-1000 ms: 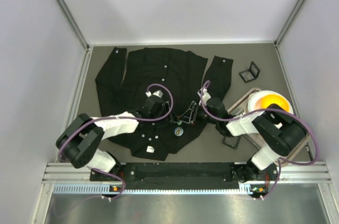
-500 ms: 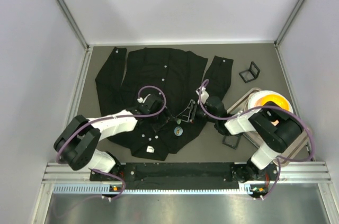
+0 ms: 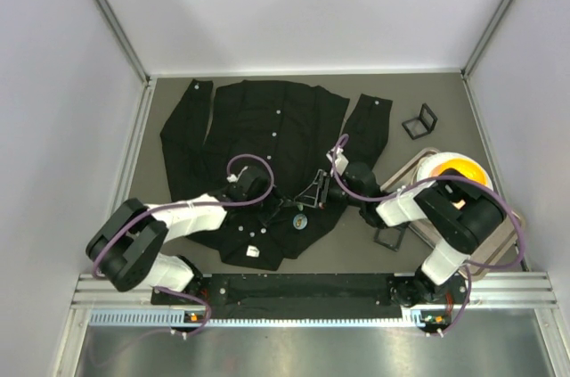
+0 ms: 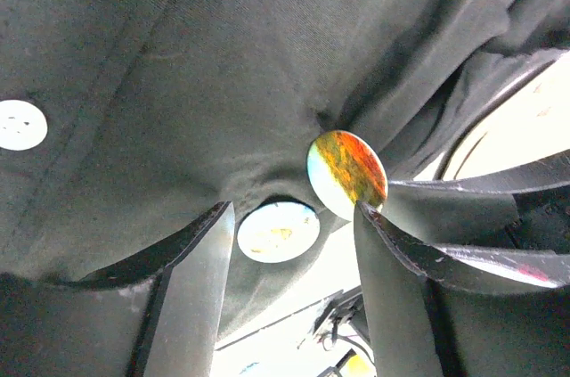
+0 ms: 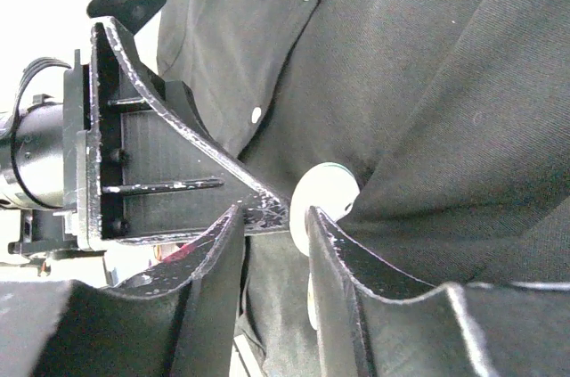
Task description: Remove the brooch from the garment
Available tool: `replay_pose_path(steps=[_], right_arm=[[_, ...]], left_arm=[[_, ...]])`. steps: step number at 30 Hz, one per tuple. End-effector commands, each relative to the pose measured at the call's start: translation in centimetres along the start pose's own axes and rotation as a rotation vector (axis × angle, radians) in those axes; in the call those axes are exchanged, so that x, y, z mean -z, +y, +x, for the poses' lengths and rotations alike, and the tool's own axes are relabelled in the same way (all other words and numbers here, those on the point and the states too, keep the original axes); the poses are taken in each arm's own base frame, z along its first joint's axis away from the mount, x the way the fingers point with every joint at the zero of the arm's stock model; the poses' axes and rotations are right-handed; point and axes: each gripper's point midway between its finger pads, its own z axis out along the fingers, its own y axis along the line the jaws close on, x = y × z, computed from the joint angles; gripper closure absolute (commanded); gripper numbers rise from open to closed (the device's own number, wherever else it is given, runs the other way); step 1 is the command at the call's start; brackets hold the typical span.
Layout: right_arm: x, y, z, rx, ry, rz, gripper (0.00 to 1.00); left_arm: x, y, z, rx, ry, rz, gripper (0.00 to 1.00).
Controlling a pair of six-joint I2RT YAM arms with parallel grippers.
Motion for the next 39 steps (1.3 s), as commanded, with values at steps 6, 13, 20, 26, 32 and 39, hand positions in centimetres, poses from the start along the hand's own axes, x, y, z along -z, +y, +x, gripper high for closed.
replay_pose_path(steps=[6,13,20,26,32,39], right_arm=[[0.7,1.7,2.2,0.032,0.067,-0.088,0.57],[0.6,1.4,2.8,-0.007,0.096,-0.083,0.40],[0.0,1.3,4.0,-0.065,0.147,-0.116,0.51],[0.8,1.8,3.8,-0.041,0.120,-0.139,0.56],[1.0,1.4,3.3,-0.041,0.084,-0.111,0.51],[1.7,2.8,2.1,0.025,0.052,-0.148,0.49]], left_arm=[[3.5,-6.7,-2.4,0.057,-0.130,0.309,0.38],[3.6,-6.2,-3.3,0.077,-0.179,0.306,0.21],[3.5,-7.1,-3.3,0.061,-0.177,0.291,0.28],[3.1,-6.5,-3.3,0.066,-0.173,0.272,0.36],[2.3,-6.2,-2.2,0.051,-0.106,0.236,0.39],[2.2,-4.6,-1.4,-0.070,-0.075,0.133,0.38]])
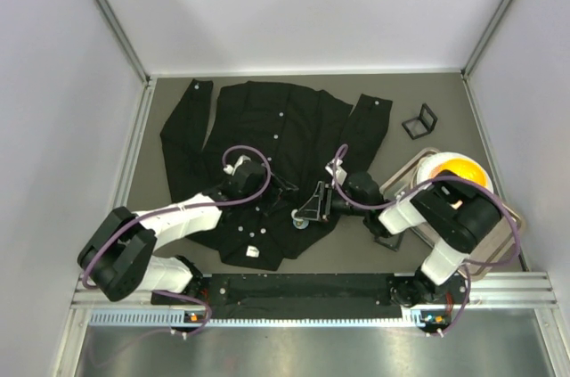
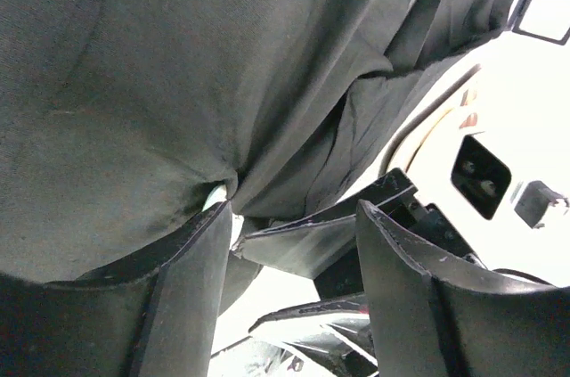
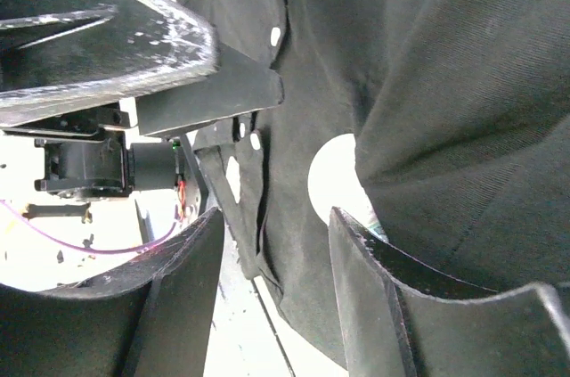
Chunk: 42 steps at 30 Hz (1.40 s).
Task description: Remove the brooch from the garment
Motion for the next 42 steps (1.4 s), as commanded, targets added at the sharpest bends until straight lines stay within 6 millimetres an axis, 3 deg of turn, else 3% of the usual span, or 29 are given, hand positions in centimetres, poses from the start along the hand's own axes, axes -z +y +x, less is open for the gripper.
replay_pose_path(steps=[1,6,10,16,19,22,29,42], right_arm=[[0.3,2.5,-1.8,0.130,-0.050,-0.060,0.50],[0.6,2.7,-3.0,0.193,-0.064,0.013,0.51],[0.6,0.4,-3.2,0.140,-0.079,0.128,0.57],[0.2,-0.8,-3.6,0.122,-0.084,0.193,0.68],[0.2,-0.8,-3.8,0.127,-0.092,0.197,0.69],[0.1,-1.0,-4.0,0.133,-0.097,0.201,0.73],[-0.5,-1.2,-3.7,0.139,-0.075,0.209,0.78],[-1.3,-0.9,-2.9,0.174,-0.032,0.219,0.83]], left_arm=[[0.5,0.0,0.9,-0.089,0.059,-0.030,0.38],[0.7,1.6,2.1,-0.101,0.123,-0.046,0.44],[0.7,2.1,2.8,-0.099,0.156,-0.049,0.48],[0.9,3.1,3.4,-0.072,0.152,-0.072,0.49],[0.6,3.9,3.9,-0.058,0.168,-0.100,0.49],[-0.1,3.2,4.2,-0.050,0.177,-0.061,0.50],[-1.1,3.4,4.8,-0.040,0.195,-0.062,0.72],[-1.0,3.1,4.3,-0.073,0.167,-0.050,0.92]])
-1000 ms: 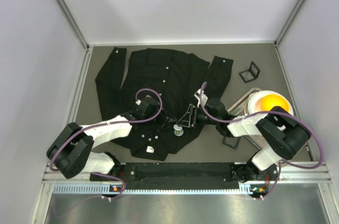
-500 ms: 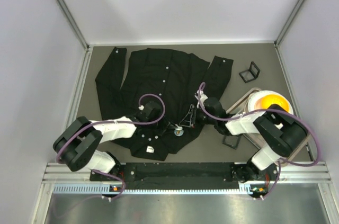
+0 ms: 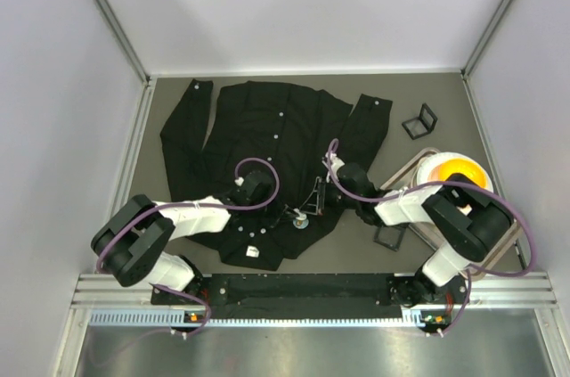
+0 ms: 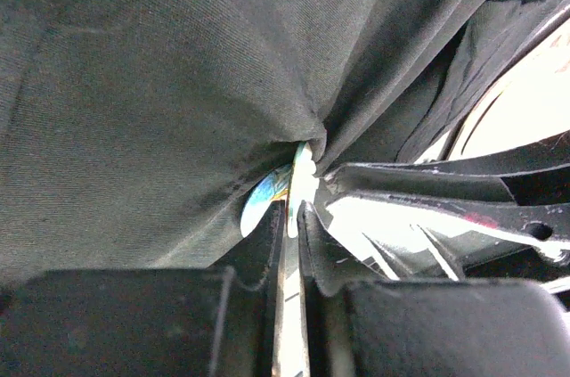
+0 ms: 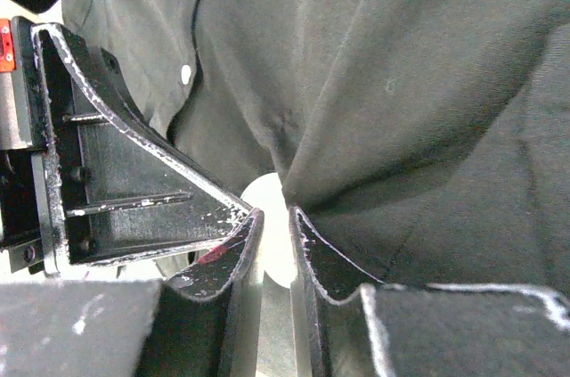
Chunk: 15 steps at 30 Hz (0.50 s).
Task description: Remove the brooch from the garment
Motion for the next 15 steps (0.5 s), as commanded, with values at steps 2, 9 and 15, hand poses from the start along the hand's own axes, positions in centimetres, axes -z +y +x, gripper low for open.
replay_pose_path(steps=[2,9,15], right_arm=[[-0.72,1.47,-0.78,0.054,-0.010,-0.023,0.84],[-0.68,0.85,-0.85,0.041,-0.017,0.013,0.88],[-1.01,0.71,-0.72,0.039,-0.003,0.020,0.92]], left_arm=[[0.11,-0.62,-0.43,-0.045,-0.031,0.031,1.00],[0.01,-0.26,-0.71,-0.092,-0.046,0.021,1.00],[-0.21,-0.77,-0.61,-0.183,-0.035,0.043,1.00]])
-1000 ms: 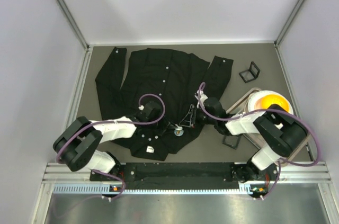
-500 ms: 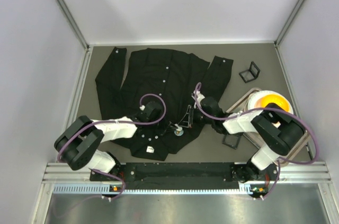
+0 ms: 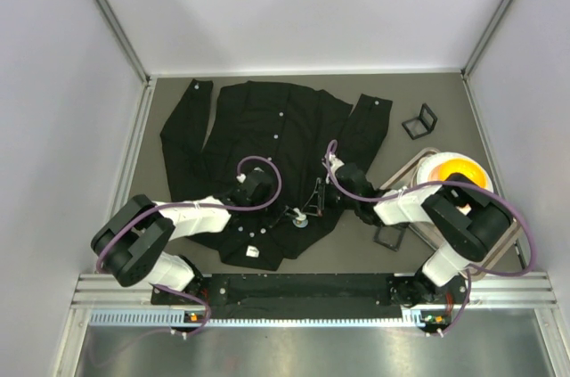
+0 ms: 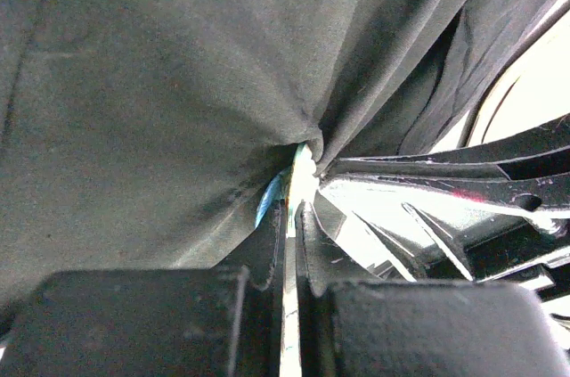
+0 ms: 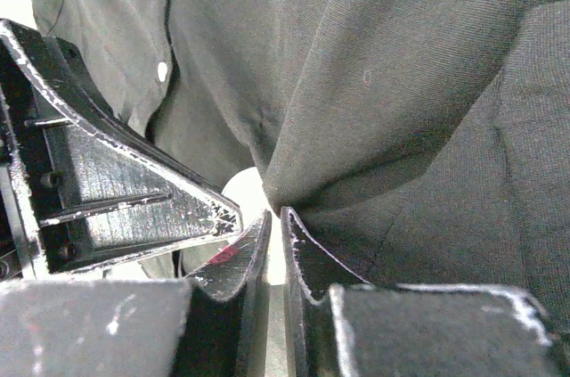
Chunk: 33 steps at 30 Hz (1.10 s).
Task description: Remove the brooch from the garment
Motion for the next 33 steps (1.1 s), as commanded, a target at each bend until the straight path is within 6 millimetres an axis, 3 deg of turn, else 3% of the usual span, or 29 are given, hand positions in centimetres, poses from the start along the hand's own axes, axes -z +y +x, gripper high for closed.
replay_pose_path(steps=[1,12,19,21,25,33], right_arm=[[-0.8,1.2,-1.2,0.029,-0.018,-0.020,0.92],[-1.0,0.6,-1.3,0.020,-0.013,0.019,1.00],[-0.9,0.8,-1.6,0.020,-0.032,0.014,1.00],[-0.7,0.9,-1.6,0.021,-0.034,0.007,0.91],[-0.3,0.8,-1.8,0.020,-0.060,0.012,0.90],[-0.6,0.4,-1.6,0.008,-0.043,0.030,1.00]], left_arm=[[-0.3,-0.9,-0.3,-0.116,-0.012,0.037,1.00],[0.0,-1.9,-0.8,-0.229,-0.040,0.073,1.00],[0.2,-1.1,-0.9,-0.235,-0.056,0.047,1.00],[0.0,-0.9,-0.8,-0.234,-0.052,0.040,1.00],[-0.2,-0.5,-0.8,-0.228,-0.048,0.027,1.00],[-0.1,-0.6,-0.9,-0.218,-0.056,0.034,1.00]])
